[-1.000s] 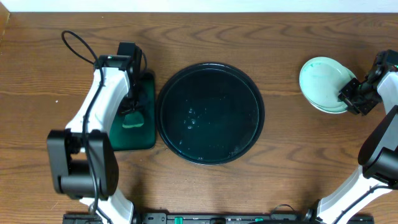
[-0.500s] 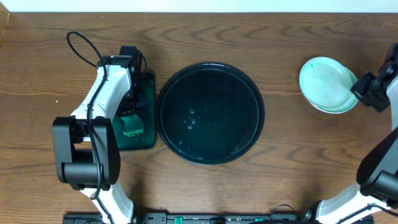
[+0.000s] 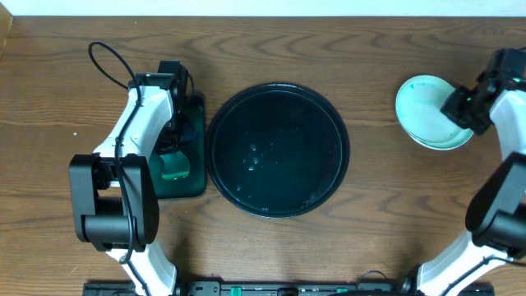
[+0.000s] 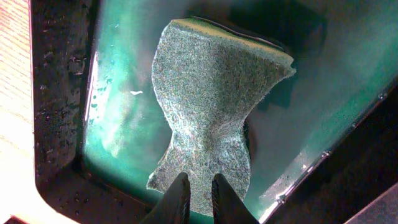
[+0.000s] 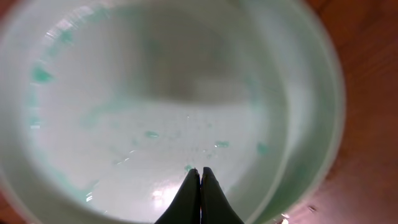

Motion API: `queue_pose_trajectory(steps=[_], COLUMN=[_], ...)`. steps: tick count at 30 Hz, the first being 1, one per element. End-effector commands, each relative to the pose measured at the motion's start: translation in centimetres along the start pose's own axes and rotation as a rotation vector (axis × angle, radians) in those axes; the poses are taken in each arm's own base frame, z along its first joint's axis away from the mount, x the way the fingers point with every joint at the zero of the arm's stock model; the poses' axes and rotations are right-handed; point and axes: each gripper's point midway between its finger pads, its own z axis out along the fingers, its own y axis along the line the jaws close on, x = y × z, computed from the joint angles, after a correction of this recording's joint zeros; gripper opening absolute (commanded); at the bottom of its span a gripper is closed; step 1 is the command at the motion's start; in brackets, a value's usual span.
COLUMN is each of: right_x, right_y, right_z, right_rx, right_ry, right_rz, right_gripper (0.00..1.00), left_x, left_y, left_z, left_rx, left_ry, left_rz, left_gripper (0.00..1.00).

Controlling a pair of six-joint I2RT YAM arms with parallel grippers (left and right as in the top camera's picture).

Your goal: Clean dirty plates on tray and stack at the side

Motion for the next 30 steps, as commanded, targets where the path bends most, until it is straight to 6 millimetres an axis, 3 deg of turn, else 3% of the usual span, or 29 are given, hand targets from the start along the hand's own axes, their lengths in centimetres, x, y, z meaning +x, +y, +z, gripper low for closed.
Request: queue_pose_trajectory(steps=[1,7,16,20,25,27,30], right_x=[0.7,1.3,1.0,1.3,1.5,1.7,1.4], right_y=[-0.7,-2.7,-6.5,-9.0,-7.6,-5.7,-4.8], right_z=[2.3,3.8,2.7,1.6,2.2,2.8,2.6], right_rx=[0.029,0.137,0.361,0.514,0.424,0.313,0.275], right_ry=[0.047,0.073,0.031,-0.002,0.029,0.068,0.067], right_rz=[-0.018,-0.02,0.035,0.139,0.113,0.05,0.049], right_gripper=[0.01,0.01,0.01,0.01,0.04,0.17,0.09], left_x=[-0.3,0.0,0.0,0.0,0.0,0.0,-0.2], left_y=[0.1,0.3,0.3,0.3,0.3,0.2,0.2], left_z=[-0.3,-0.3,-0.3,-0.3,-0.3,-0.3,-0.3], left_rx=[-0.001,-0.007,-0.007,-0.006,-0.006,-0.005,-0.003], left_ry=[-0.002,0.009,0.009,0.009,0.008,0.006,0.002], left_rz=[0.002,0.004,0.004,0.004,0.004,0.003,0.003], left_gripper=[0.15,0.15,0.15,0.15,0.15,0.17,0.17])
